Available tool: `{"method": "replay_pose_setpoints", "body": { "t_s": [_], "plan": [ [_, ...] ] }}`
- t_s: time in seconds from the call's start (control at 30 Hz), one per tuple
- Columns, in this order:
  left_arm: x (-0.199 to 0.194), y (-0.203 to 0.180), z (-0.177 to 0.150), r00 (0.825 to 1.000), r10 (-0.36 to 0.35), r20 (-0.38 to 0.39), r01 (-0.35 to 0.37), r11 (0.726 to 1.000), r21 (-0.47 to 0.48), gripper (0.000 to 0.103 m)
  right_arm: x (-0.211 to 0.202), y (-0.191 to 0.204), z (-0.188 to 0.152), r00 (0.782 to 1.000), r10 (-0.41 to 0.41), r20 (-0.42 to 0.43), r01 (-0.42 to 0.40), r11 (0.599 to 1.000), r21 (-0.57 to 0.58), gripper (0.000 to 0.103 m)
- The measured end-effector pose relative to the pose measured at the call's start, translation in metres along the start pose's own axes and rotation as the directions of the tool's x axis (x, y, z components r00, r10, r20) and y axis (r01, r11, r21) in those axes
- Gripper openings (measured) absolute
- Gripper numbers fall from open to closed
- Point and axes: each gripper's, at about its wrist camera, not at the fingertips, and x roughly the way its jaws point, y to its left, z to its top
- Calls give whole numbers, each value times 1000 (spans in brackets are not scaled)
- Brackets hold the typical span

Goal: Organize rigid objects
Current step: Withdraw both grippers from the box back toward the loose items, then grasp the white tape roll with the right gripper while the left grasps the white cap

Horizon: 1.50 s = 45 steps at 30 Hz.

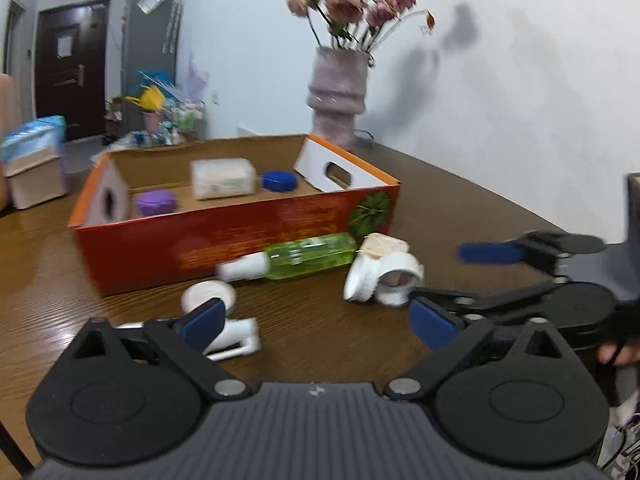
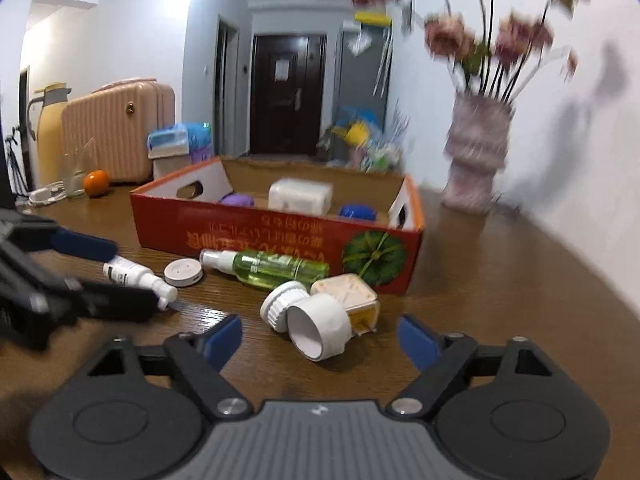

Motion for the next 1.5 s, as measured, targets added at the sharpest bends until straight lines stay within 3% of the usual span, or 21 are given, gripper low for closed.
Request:
{"method": "replay_pose_setpoints", "body": {
  "t_s": [0.03, 0.17, 0.2, 0.3, 0.4, 0.53, 0.6, 0.7, 0.9, 1.03, 1.1, 1.27, 1.4, 1.5],
  "plan": [
    [7, -4, 3, 1000, -8, -4, 8, 1000, -1, 87, 9, -4, 3, 1000, 13, -19, -13, 1000, 17, 66],
    [29, -16, 9, 1000, -23, 4, 23, 1000, 12, 65, 36, -10, 5, 998, 20, -64, -17, 999, 39, 23],
    [35, -18, 11, 1000, -27, -1, 27, 1000, 9, 62, 37, -11, 3, 998, 16, -63, -13, 999, 43, 21],
    [54, -19, 14, 999, -35, -30, 35, 999, -1, 61, 31, -21, -3, 997, 35, -64, -30, 997, 71, 21],
    [74, -22, 15, 997, -21, -68, 21, 1000, 10, 50, 16, -31, -13, 998, 12, -62, -7, 997, 74, 20],
    [87, -26, 15, 996, -2, -85, 3, 1000, 12, 47, -6, -44, -24, 998, 9, -56, -3, 994, 111, 20],
    [88, -30, 13, 996, -23, -86, 25, 1000, 15, 26, -14, -47, -29, 998, 15, -55, -8, 992, 125, 20],
    [90, -36, 9, 995, -16, -101, 17, 1000, 8, 14, -22, -47, -34, 998, 23, -58, -16, 991, 131, 20],
    [77, -42, -2, 994, 9, -113, -9, 1000, 0, 6, -37, -40, -38, 998, 46, -52, -38, 990, 135, 20],
    [36, -47, -19, 995, 54, -84, -54, 999, 0, 5, -47, -39, -42, 995, 82, -54, -71, 982, 173, 20],
    [8, -48, -34, 995, 78, -70, -77, 997, 17, 5, -50, -37, -44, 985, 153, -76, -134, 968, 213, 20],
    [-52, -39, -67, 977, 194, -89, -191, 981, 42, 5, -42, -17, -46, 933, 324, -160, -279, 927, 251, 19],
    [-70, -30, -74, 979, 181, -92, -181, 983, 7, 6, -28, 6, -38, 884, 422, -203, -364, 892, 268, 19],
    [-69, -26, -75, 974, 207, -93, -208, 978, 2, 7, -20, 13, -33, 881, 427, -204, -360, 885, 296, 20]
  ]
}}
